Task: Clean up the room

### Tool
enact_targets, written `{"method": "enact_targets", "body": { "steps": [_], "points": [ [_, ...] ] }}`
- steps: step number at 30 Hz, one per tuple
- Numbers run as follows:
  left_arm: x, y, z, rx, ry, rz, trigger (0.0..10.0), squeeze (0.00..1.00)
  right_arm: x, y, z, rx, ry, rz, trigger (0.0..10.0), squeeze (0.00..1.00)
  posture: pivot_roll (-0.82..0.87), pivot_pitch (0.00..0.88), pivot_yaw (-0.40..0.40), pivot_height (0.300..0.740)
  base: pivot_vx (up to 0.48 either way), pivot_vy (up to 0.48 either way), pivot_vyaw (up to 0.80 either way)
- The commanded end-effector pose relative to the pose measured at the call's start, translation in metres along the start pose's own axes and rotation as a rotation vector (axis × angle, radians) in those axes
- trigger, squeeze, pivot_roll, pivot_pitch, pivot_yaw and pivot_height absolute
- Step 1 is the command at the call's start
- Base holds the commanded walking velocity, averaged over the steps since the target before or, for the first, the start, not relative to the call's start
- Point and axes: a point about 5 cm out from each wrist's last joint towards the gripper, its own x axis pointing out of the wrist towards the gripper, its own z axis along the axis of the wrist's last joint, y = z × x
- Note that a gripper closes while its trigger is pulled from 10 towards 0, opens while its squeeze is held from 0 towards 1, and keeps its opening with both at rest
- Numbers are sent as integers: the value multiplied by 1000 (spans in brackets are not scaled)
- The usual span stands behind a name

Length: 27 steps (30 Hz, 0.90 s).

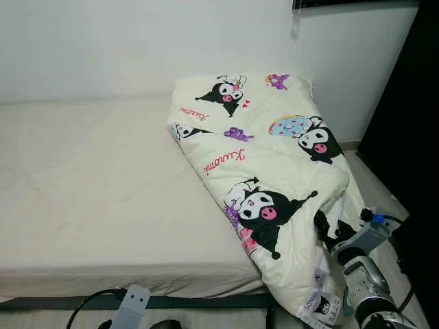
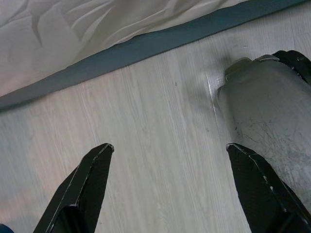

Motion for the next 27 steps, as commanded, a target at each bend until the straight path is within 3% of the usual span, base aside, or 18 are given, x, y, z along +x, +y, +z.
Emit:
{"method": "enact_targets", "body": {
  "steps": [1,4,8,16,19,21,22,24,27],
  "points": [
    [-4,-5,-25,23,86,-31,10000,0,-3,-3,-8,7,35,-58,10000,0,-121,96,64,600,0,0,0],
    [-4,-5,-25,25,87,-31,10000,0,-4,-5,-10,-5,50,-82,10000,0,-121,96,64,600,0,0,0],
    [-5,-2,-29,29,95,-25,10000,0,-13,-22,-16,-16,90,-231,10000,0,-116,101,67,600,0,0,0],
    [-5,-1,-30,40,97,-28,10000,0,-16,-24,-13,-31,62,-198,10000,0,-127,106,73,600,0,0,0],
    [-5,-2,-29,45,94,-32,10000,0,-10,-16,-2,45,-27,-102,10000,0,-130,106,73,600,0,0,0],
    [-4,-3,-27,51,88,-37,10000,0,-6,-13,15,191,-174,-24,10000,0,-132,106,74,600,0,0,0],
    [-4,-3,-27,51,88,-37,10000,0,-6,-13,15,191,-174,-24,10000,0,-132,106,74,600,0,0,0],
    [-4,-4,-25,54,82,-39,10000,0,-6,-16,28,283,-273,4,10000,0,-131,106,74,600,0,0,0],
    [-4,-4,-24,58,79,-42,10000,0,-6,-18,33,292,-293,4,10000,0,-131,109,75,600,0,0,0]
  ]
}}
